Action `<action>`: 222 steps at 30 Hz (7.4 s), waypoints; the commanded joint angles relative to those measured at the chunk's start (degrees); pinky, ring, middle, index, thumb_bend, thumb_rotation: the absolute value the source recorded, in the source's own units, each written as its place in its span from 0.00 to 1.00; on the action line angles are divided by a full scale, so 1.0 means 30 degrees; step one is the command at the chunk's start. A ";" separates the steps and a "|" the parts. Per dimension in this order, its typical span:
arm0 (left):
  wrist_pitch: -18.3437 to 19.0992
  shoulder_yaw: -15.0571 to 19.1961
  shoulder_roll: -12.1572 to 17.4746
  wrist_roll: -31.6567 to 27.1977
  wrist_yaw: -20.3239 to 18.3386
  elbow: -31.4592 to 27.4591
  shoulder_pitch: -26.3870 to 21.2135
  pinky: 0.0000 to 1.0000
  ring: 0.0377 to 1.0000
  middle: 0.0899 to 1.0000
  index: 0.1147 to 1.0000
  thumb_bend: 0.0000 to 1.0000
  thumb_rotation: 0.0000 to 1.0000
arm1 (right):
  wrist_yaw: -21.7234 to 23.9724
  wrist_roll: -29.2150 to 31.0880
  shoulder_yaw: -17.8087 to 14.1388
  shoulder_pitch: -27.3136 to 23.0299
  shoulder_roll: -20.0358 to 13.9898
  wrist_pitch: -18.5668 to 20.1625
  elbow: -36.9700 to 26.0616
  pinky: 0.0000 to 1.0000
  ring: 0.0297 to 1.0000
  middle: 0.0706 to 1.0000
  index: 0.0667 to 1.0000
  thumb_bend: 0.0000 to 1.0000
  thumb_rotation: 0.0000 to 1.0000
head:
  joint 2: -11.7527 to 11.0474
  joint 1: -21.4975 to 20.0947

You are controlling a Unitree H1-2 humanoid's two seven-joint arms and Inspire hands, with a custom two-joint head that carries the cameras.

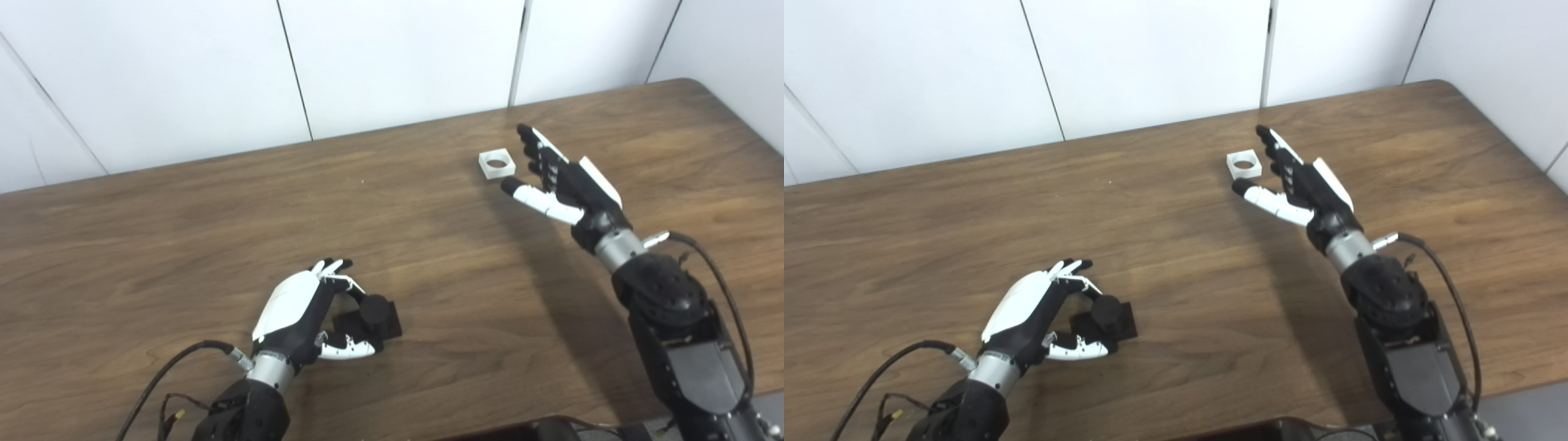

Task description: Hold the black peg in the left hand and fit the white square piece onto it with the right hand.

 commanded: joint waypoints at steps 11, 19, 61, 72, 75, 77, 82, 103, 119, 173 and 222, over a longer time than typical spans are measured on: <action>0.0097 -0.0205 0.0230 0.0350 0.0137 0.0562 0.0069 1.00 1.00 0.94 0.43 0.50 0.08 | 0.1032 -0.4796 0.2098 -0.2970 -0.3484 -0.0149 0.0468 1.00 1.00 1.00 0.94 0.74 0.41 | -0.0015 0.0114; 0.0137 -0.0238 0.0223 0.0490 0.0282 0.0509 0.0114 1.00 1.00 0.94 0.43 0.50 0.08 | 0.1385 -0.7150 0.3091 -0.4148 -0.4757 -0.0550 0.1693 1.00 1.00 1.00 0.91 0.77 0.33 | 0.0010 0.0217; 0.0164 -0.0357 -0.0115 0.0483 0.0647 0.0738 0.0115 1.00 1.00 0.93 0.43 0.50 0.08 | 0.5832 -1.2468 0.7243 -1.0708 -0.5814 -0.1411 0.7913 1.00 1.00 0.99 0.74 0.89 0.22 | 0.0067 0.0162; 0.0338 -0.0452 -0.0137 0.0698 0.0436 0.0524 0.0143 0.99 1.00 0.93 0.43 0.50 0.08 | 0.5906 -1.2752 0.7769 -1.1436 -0.5598 -0.2018 0.9647 1.00 1.00 1.00 0.75 0.92 0.22 | 0.0117 0.0311; 0.0330 -0.0440 -0.0183 0.0685 0.0471 0.0484 0.0212 0.99 1.00 0.93 0.43 0.50 0.08 | 0.5671 -1.2751 0.7752 -1.1614 -0.5482 -0.2221 1.0194 1.00 1.00 1.00 0.75 0.91 0.21 | 0.0095 0.0276; 0.0331 -0.0450 -0.0228 0.0694 0.0503 0.0484 0.0263 0.99 1.00 0.93 0.43 0.50 0.08 | 0.5568 -1.2762 0.7727 -1.1685 -0.5418 -0.2258 1.0496 1.00 1.00 1.00 0.76 0.91 0.22 | 0.0054 0.0233; 0.0302 -0.0496 -0.0358 0.0765 0.0578 0.0554 0.0270 1.00 1.00 0.93 0.43 0.50 0.08 | 0.5403 -1.2758 0.7741 -1.1846 -0.5368 -0.2476 1.1026 1.00 1.00 0.99 0.76 0.91 0.23 | 0.0077 0.0267; 0.0356 -0.0400 -0.0743 0.0877 0.0638 0.0738 0.0282 1.00 1.00 0.93 0.43 0.50 0.08 | 0.5053 -1.2828 0.8239 -1.2606 -0.5028 -0.3531 1.2833 1.00 1.00 0.97 0.69 0.85 0.23 | 0.0110 0.0358; 0.0318 -0.0376 -0.0754 0.1016 0.0739 0.0794 0.0222 1.00 1.00 0.93 0.43 0.50 0.08 | 0.5284 -1.2874 0.8552 -1.3088 -0.4534 -0.3111 1.3620 1.00 1.00 0.97 0.70 0.86 0.21 | 0.0151 0.0517; 0.0544 -0.0428 -0.0978 0.1051 0.1036 0.0814 0.0282 1.00 1.00 0.93 0.43 0.50 0.08 | 0.5003 -1.3149 0.9124 -1.2998 -0.4380 -0.3456 1.5208 1.00 1.00 0.97 0.67 0.82 0.22 | 0.0168 0.0949; 0.0301 -0.0291 -0.0975 0.1251 0.1336 0.1058 0.0040 1.00 1.00 0.94 0.61 0.56 0.38 | 0.4231 -1.3320 0.9415 -1.2781 -0.4245 -0.3970 1.5575 1.00 1.00 0.95 0.62 0.76 0.17 | 0.0132 0.1009</action>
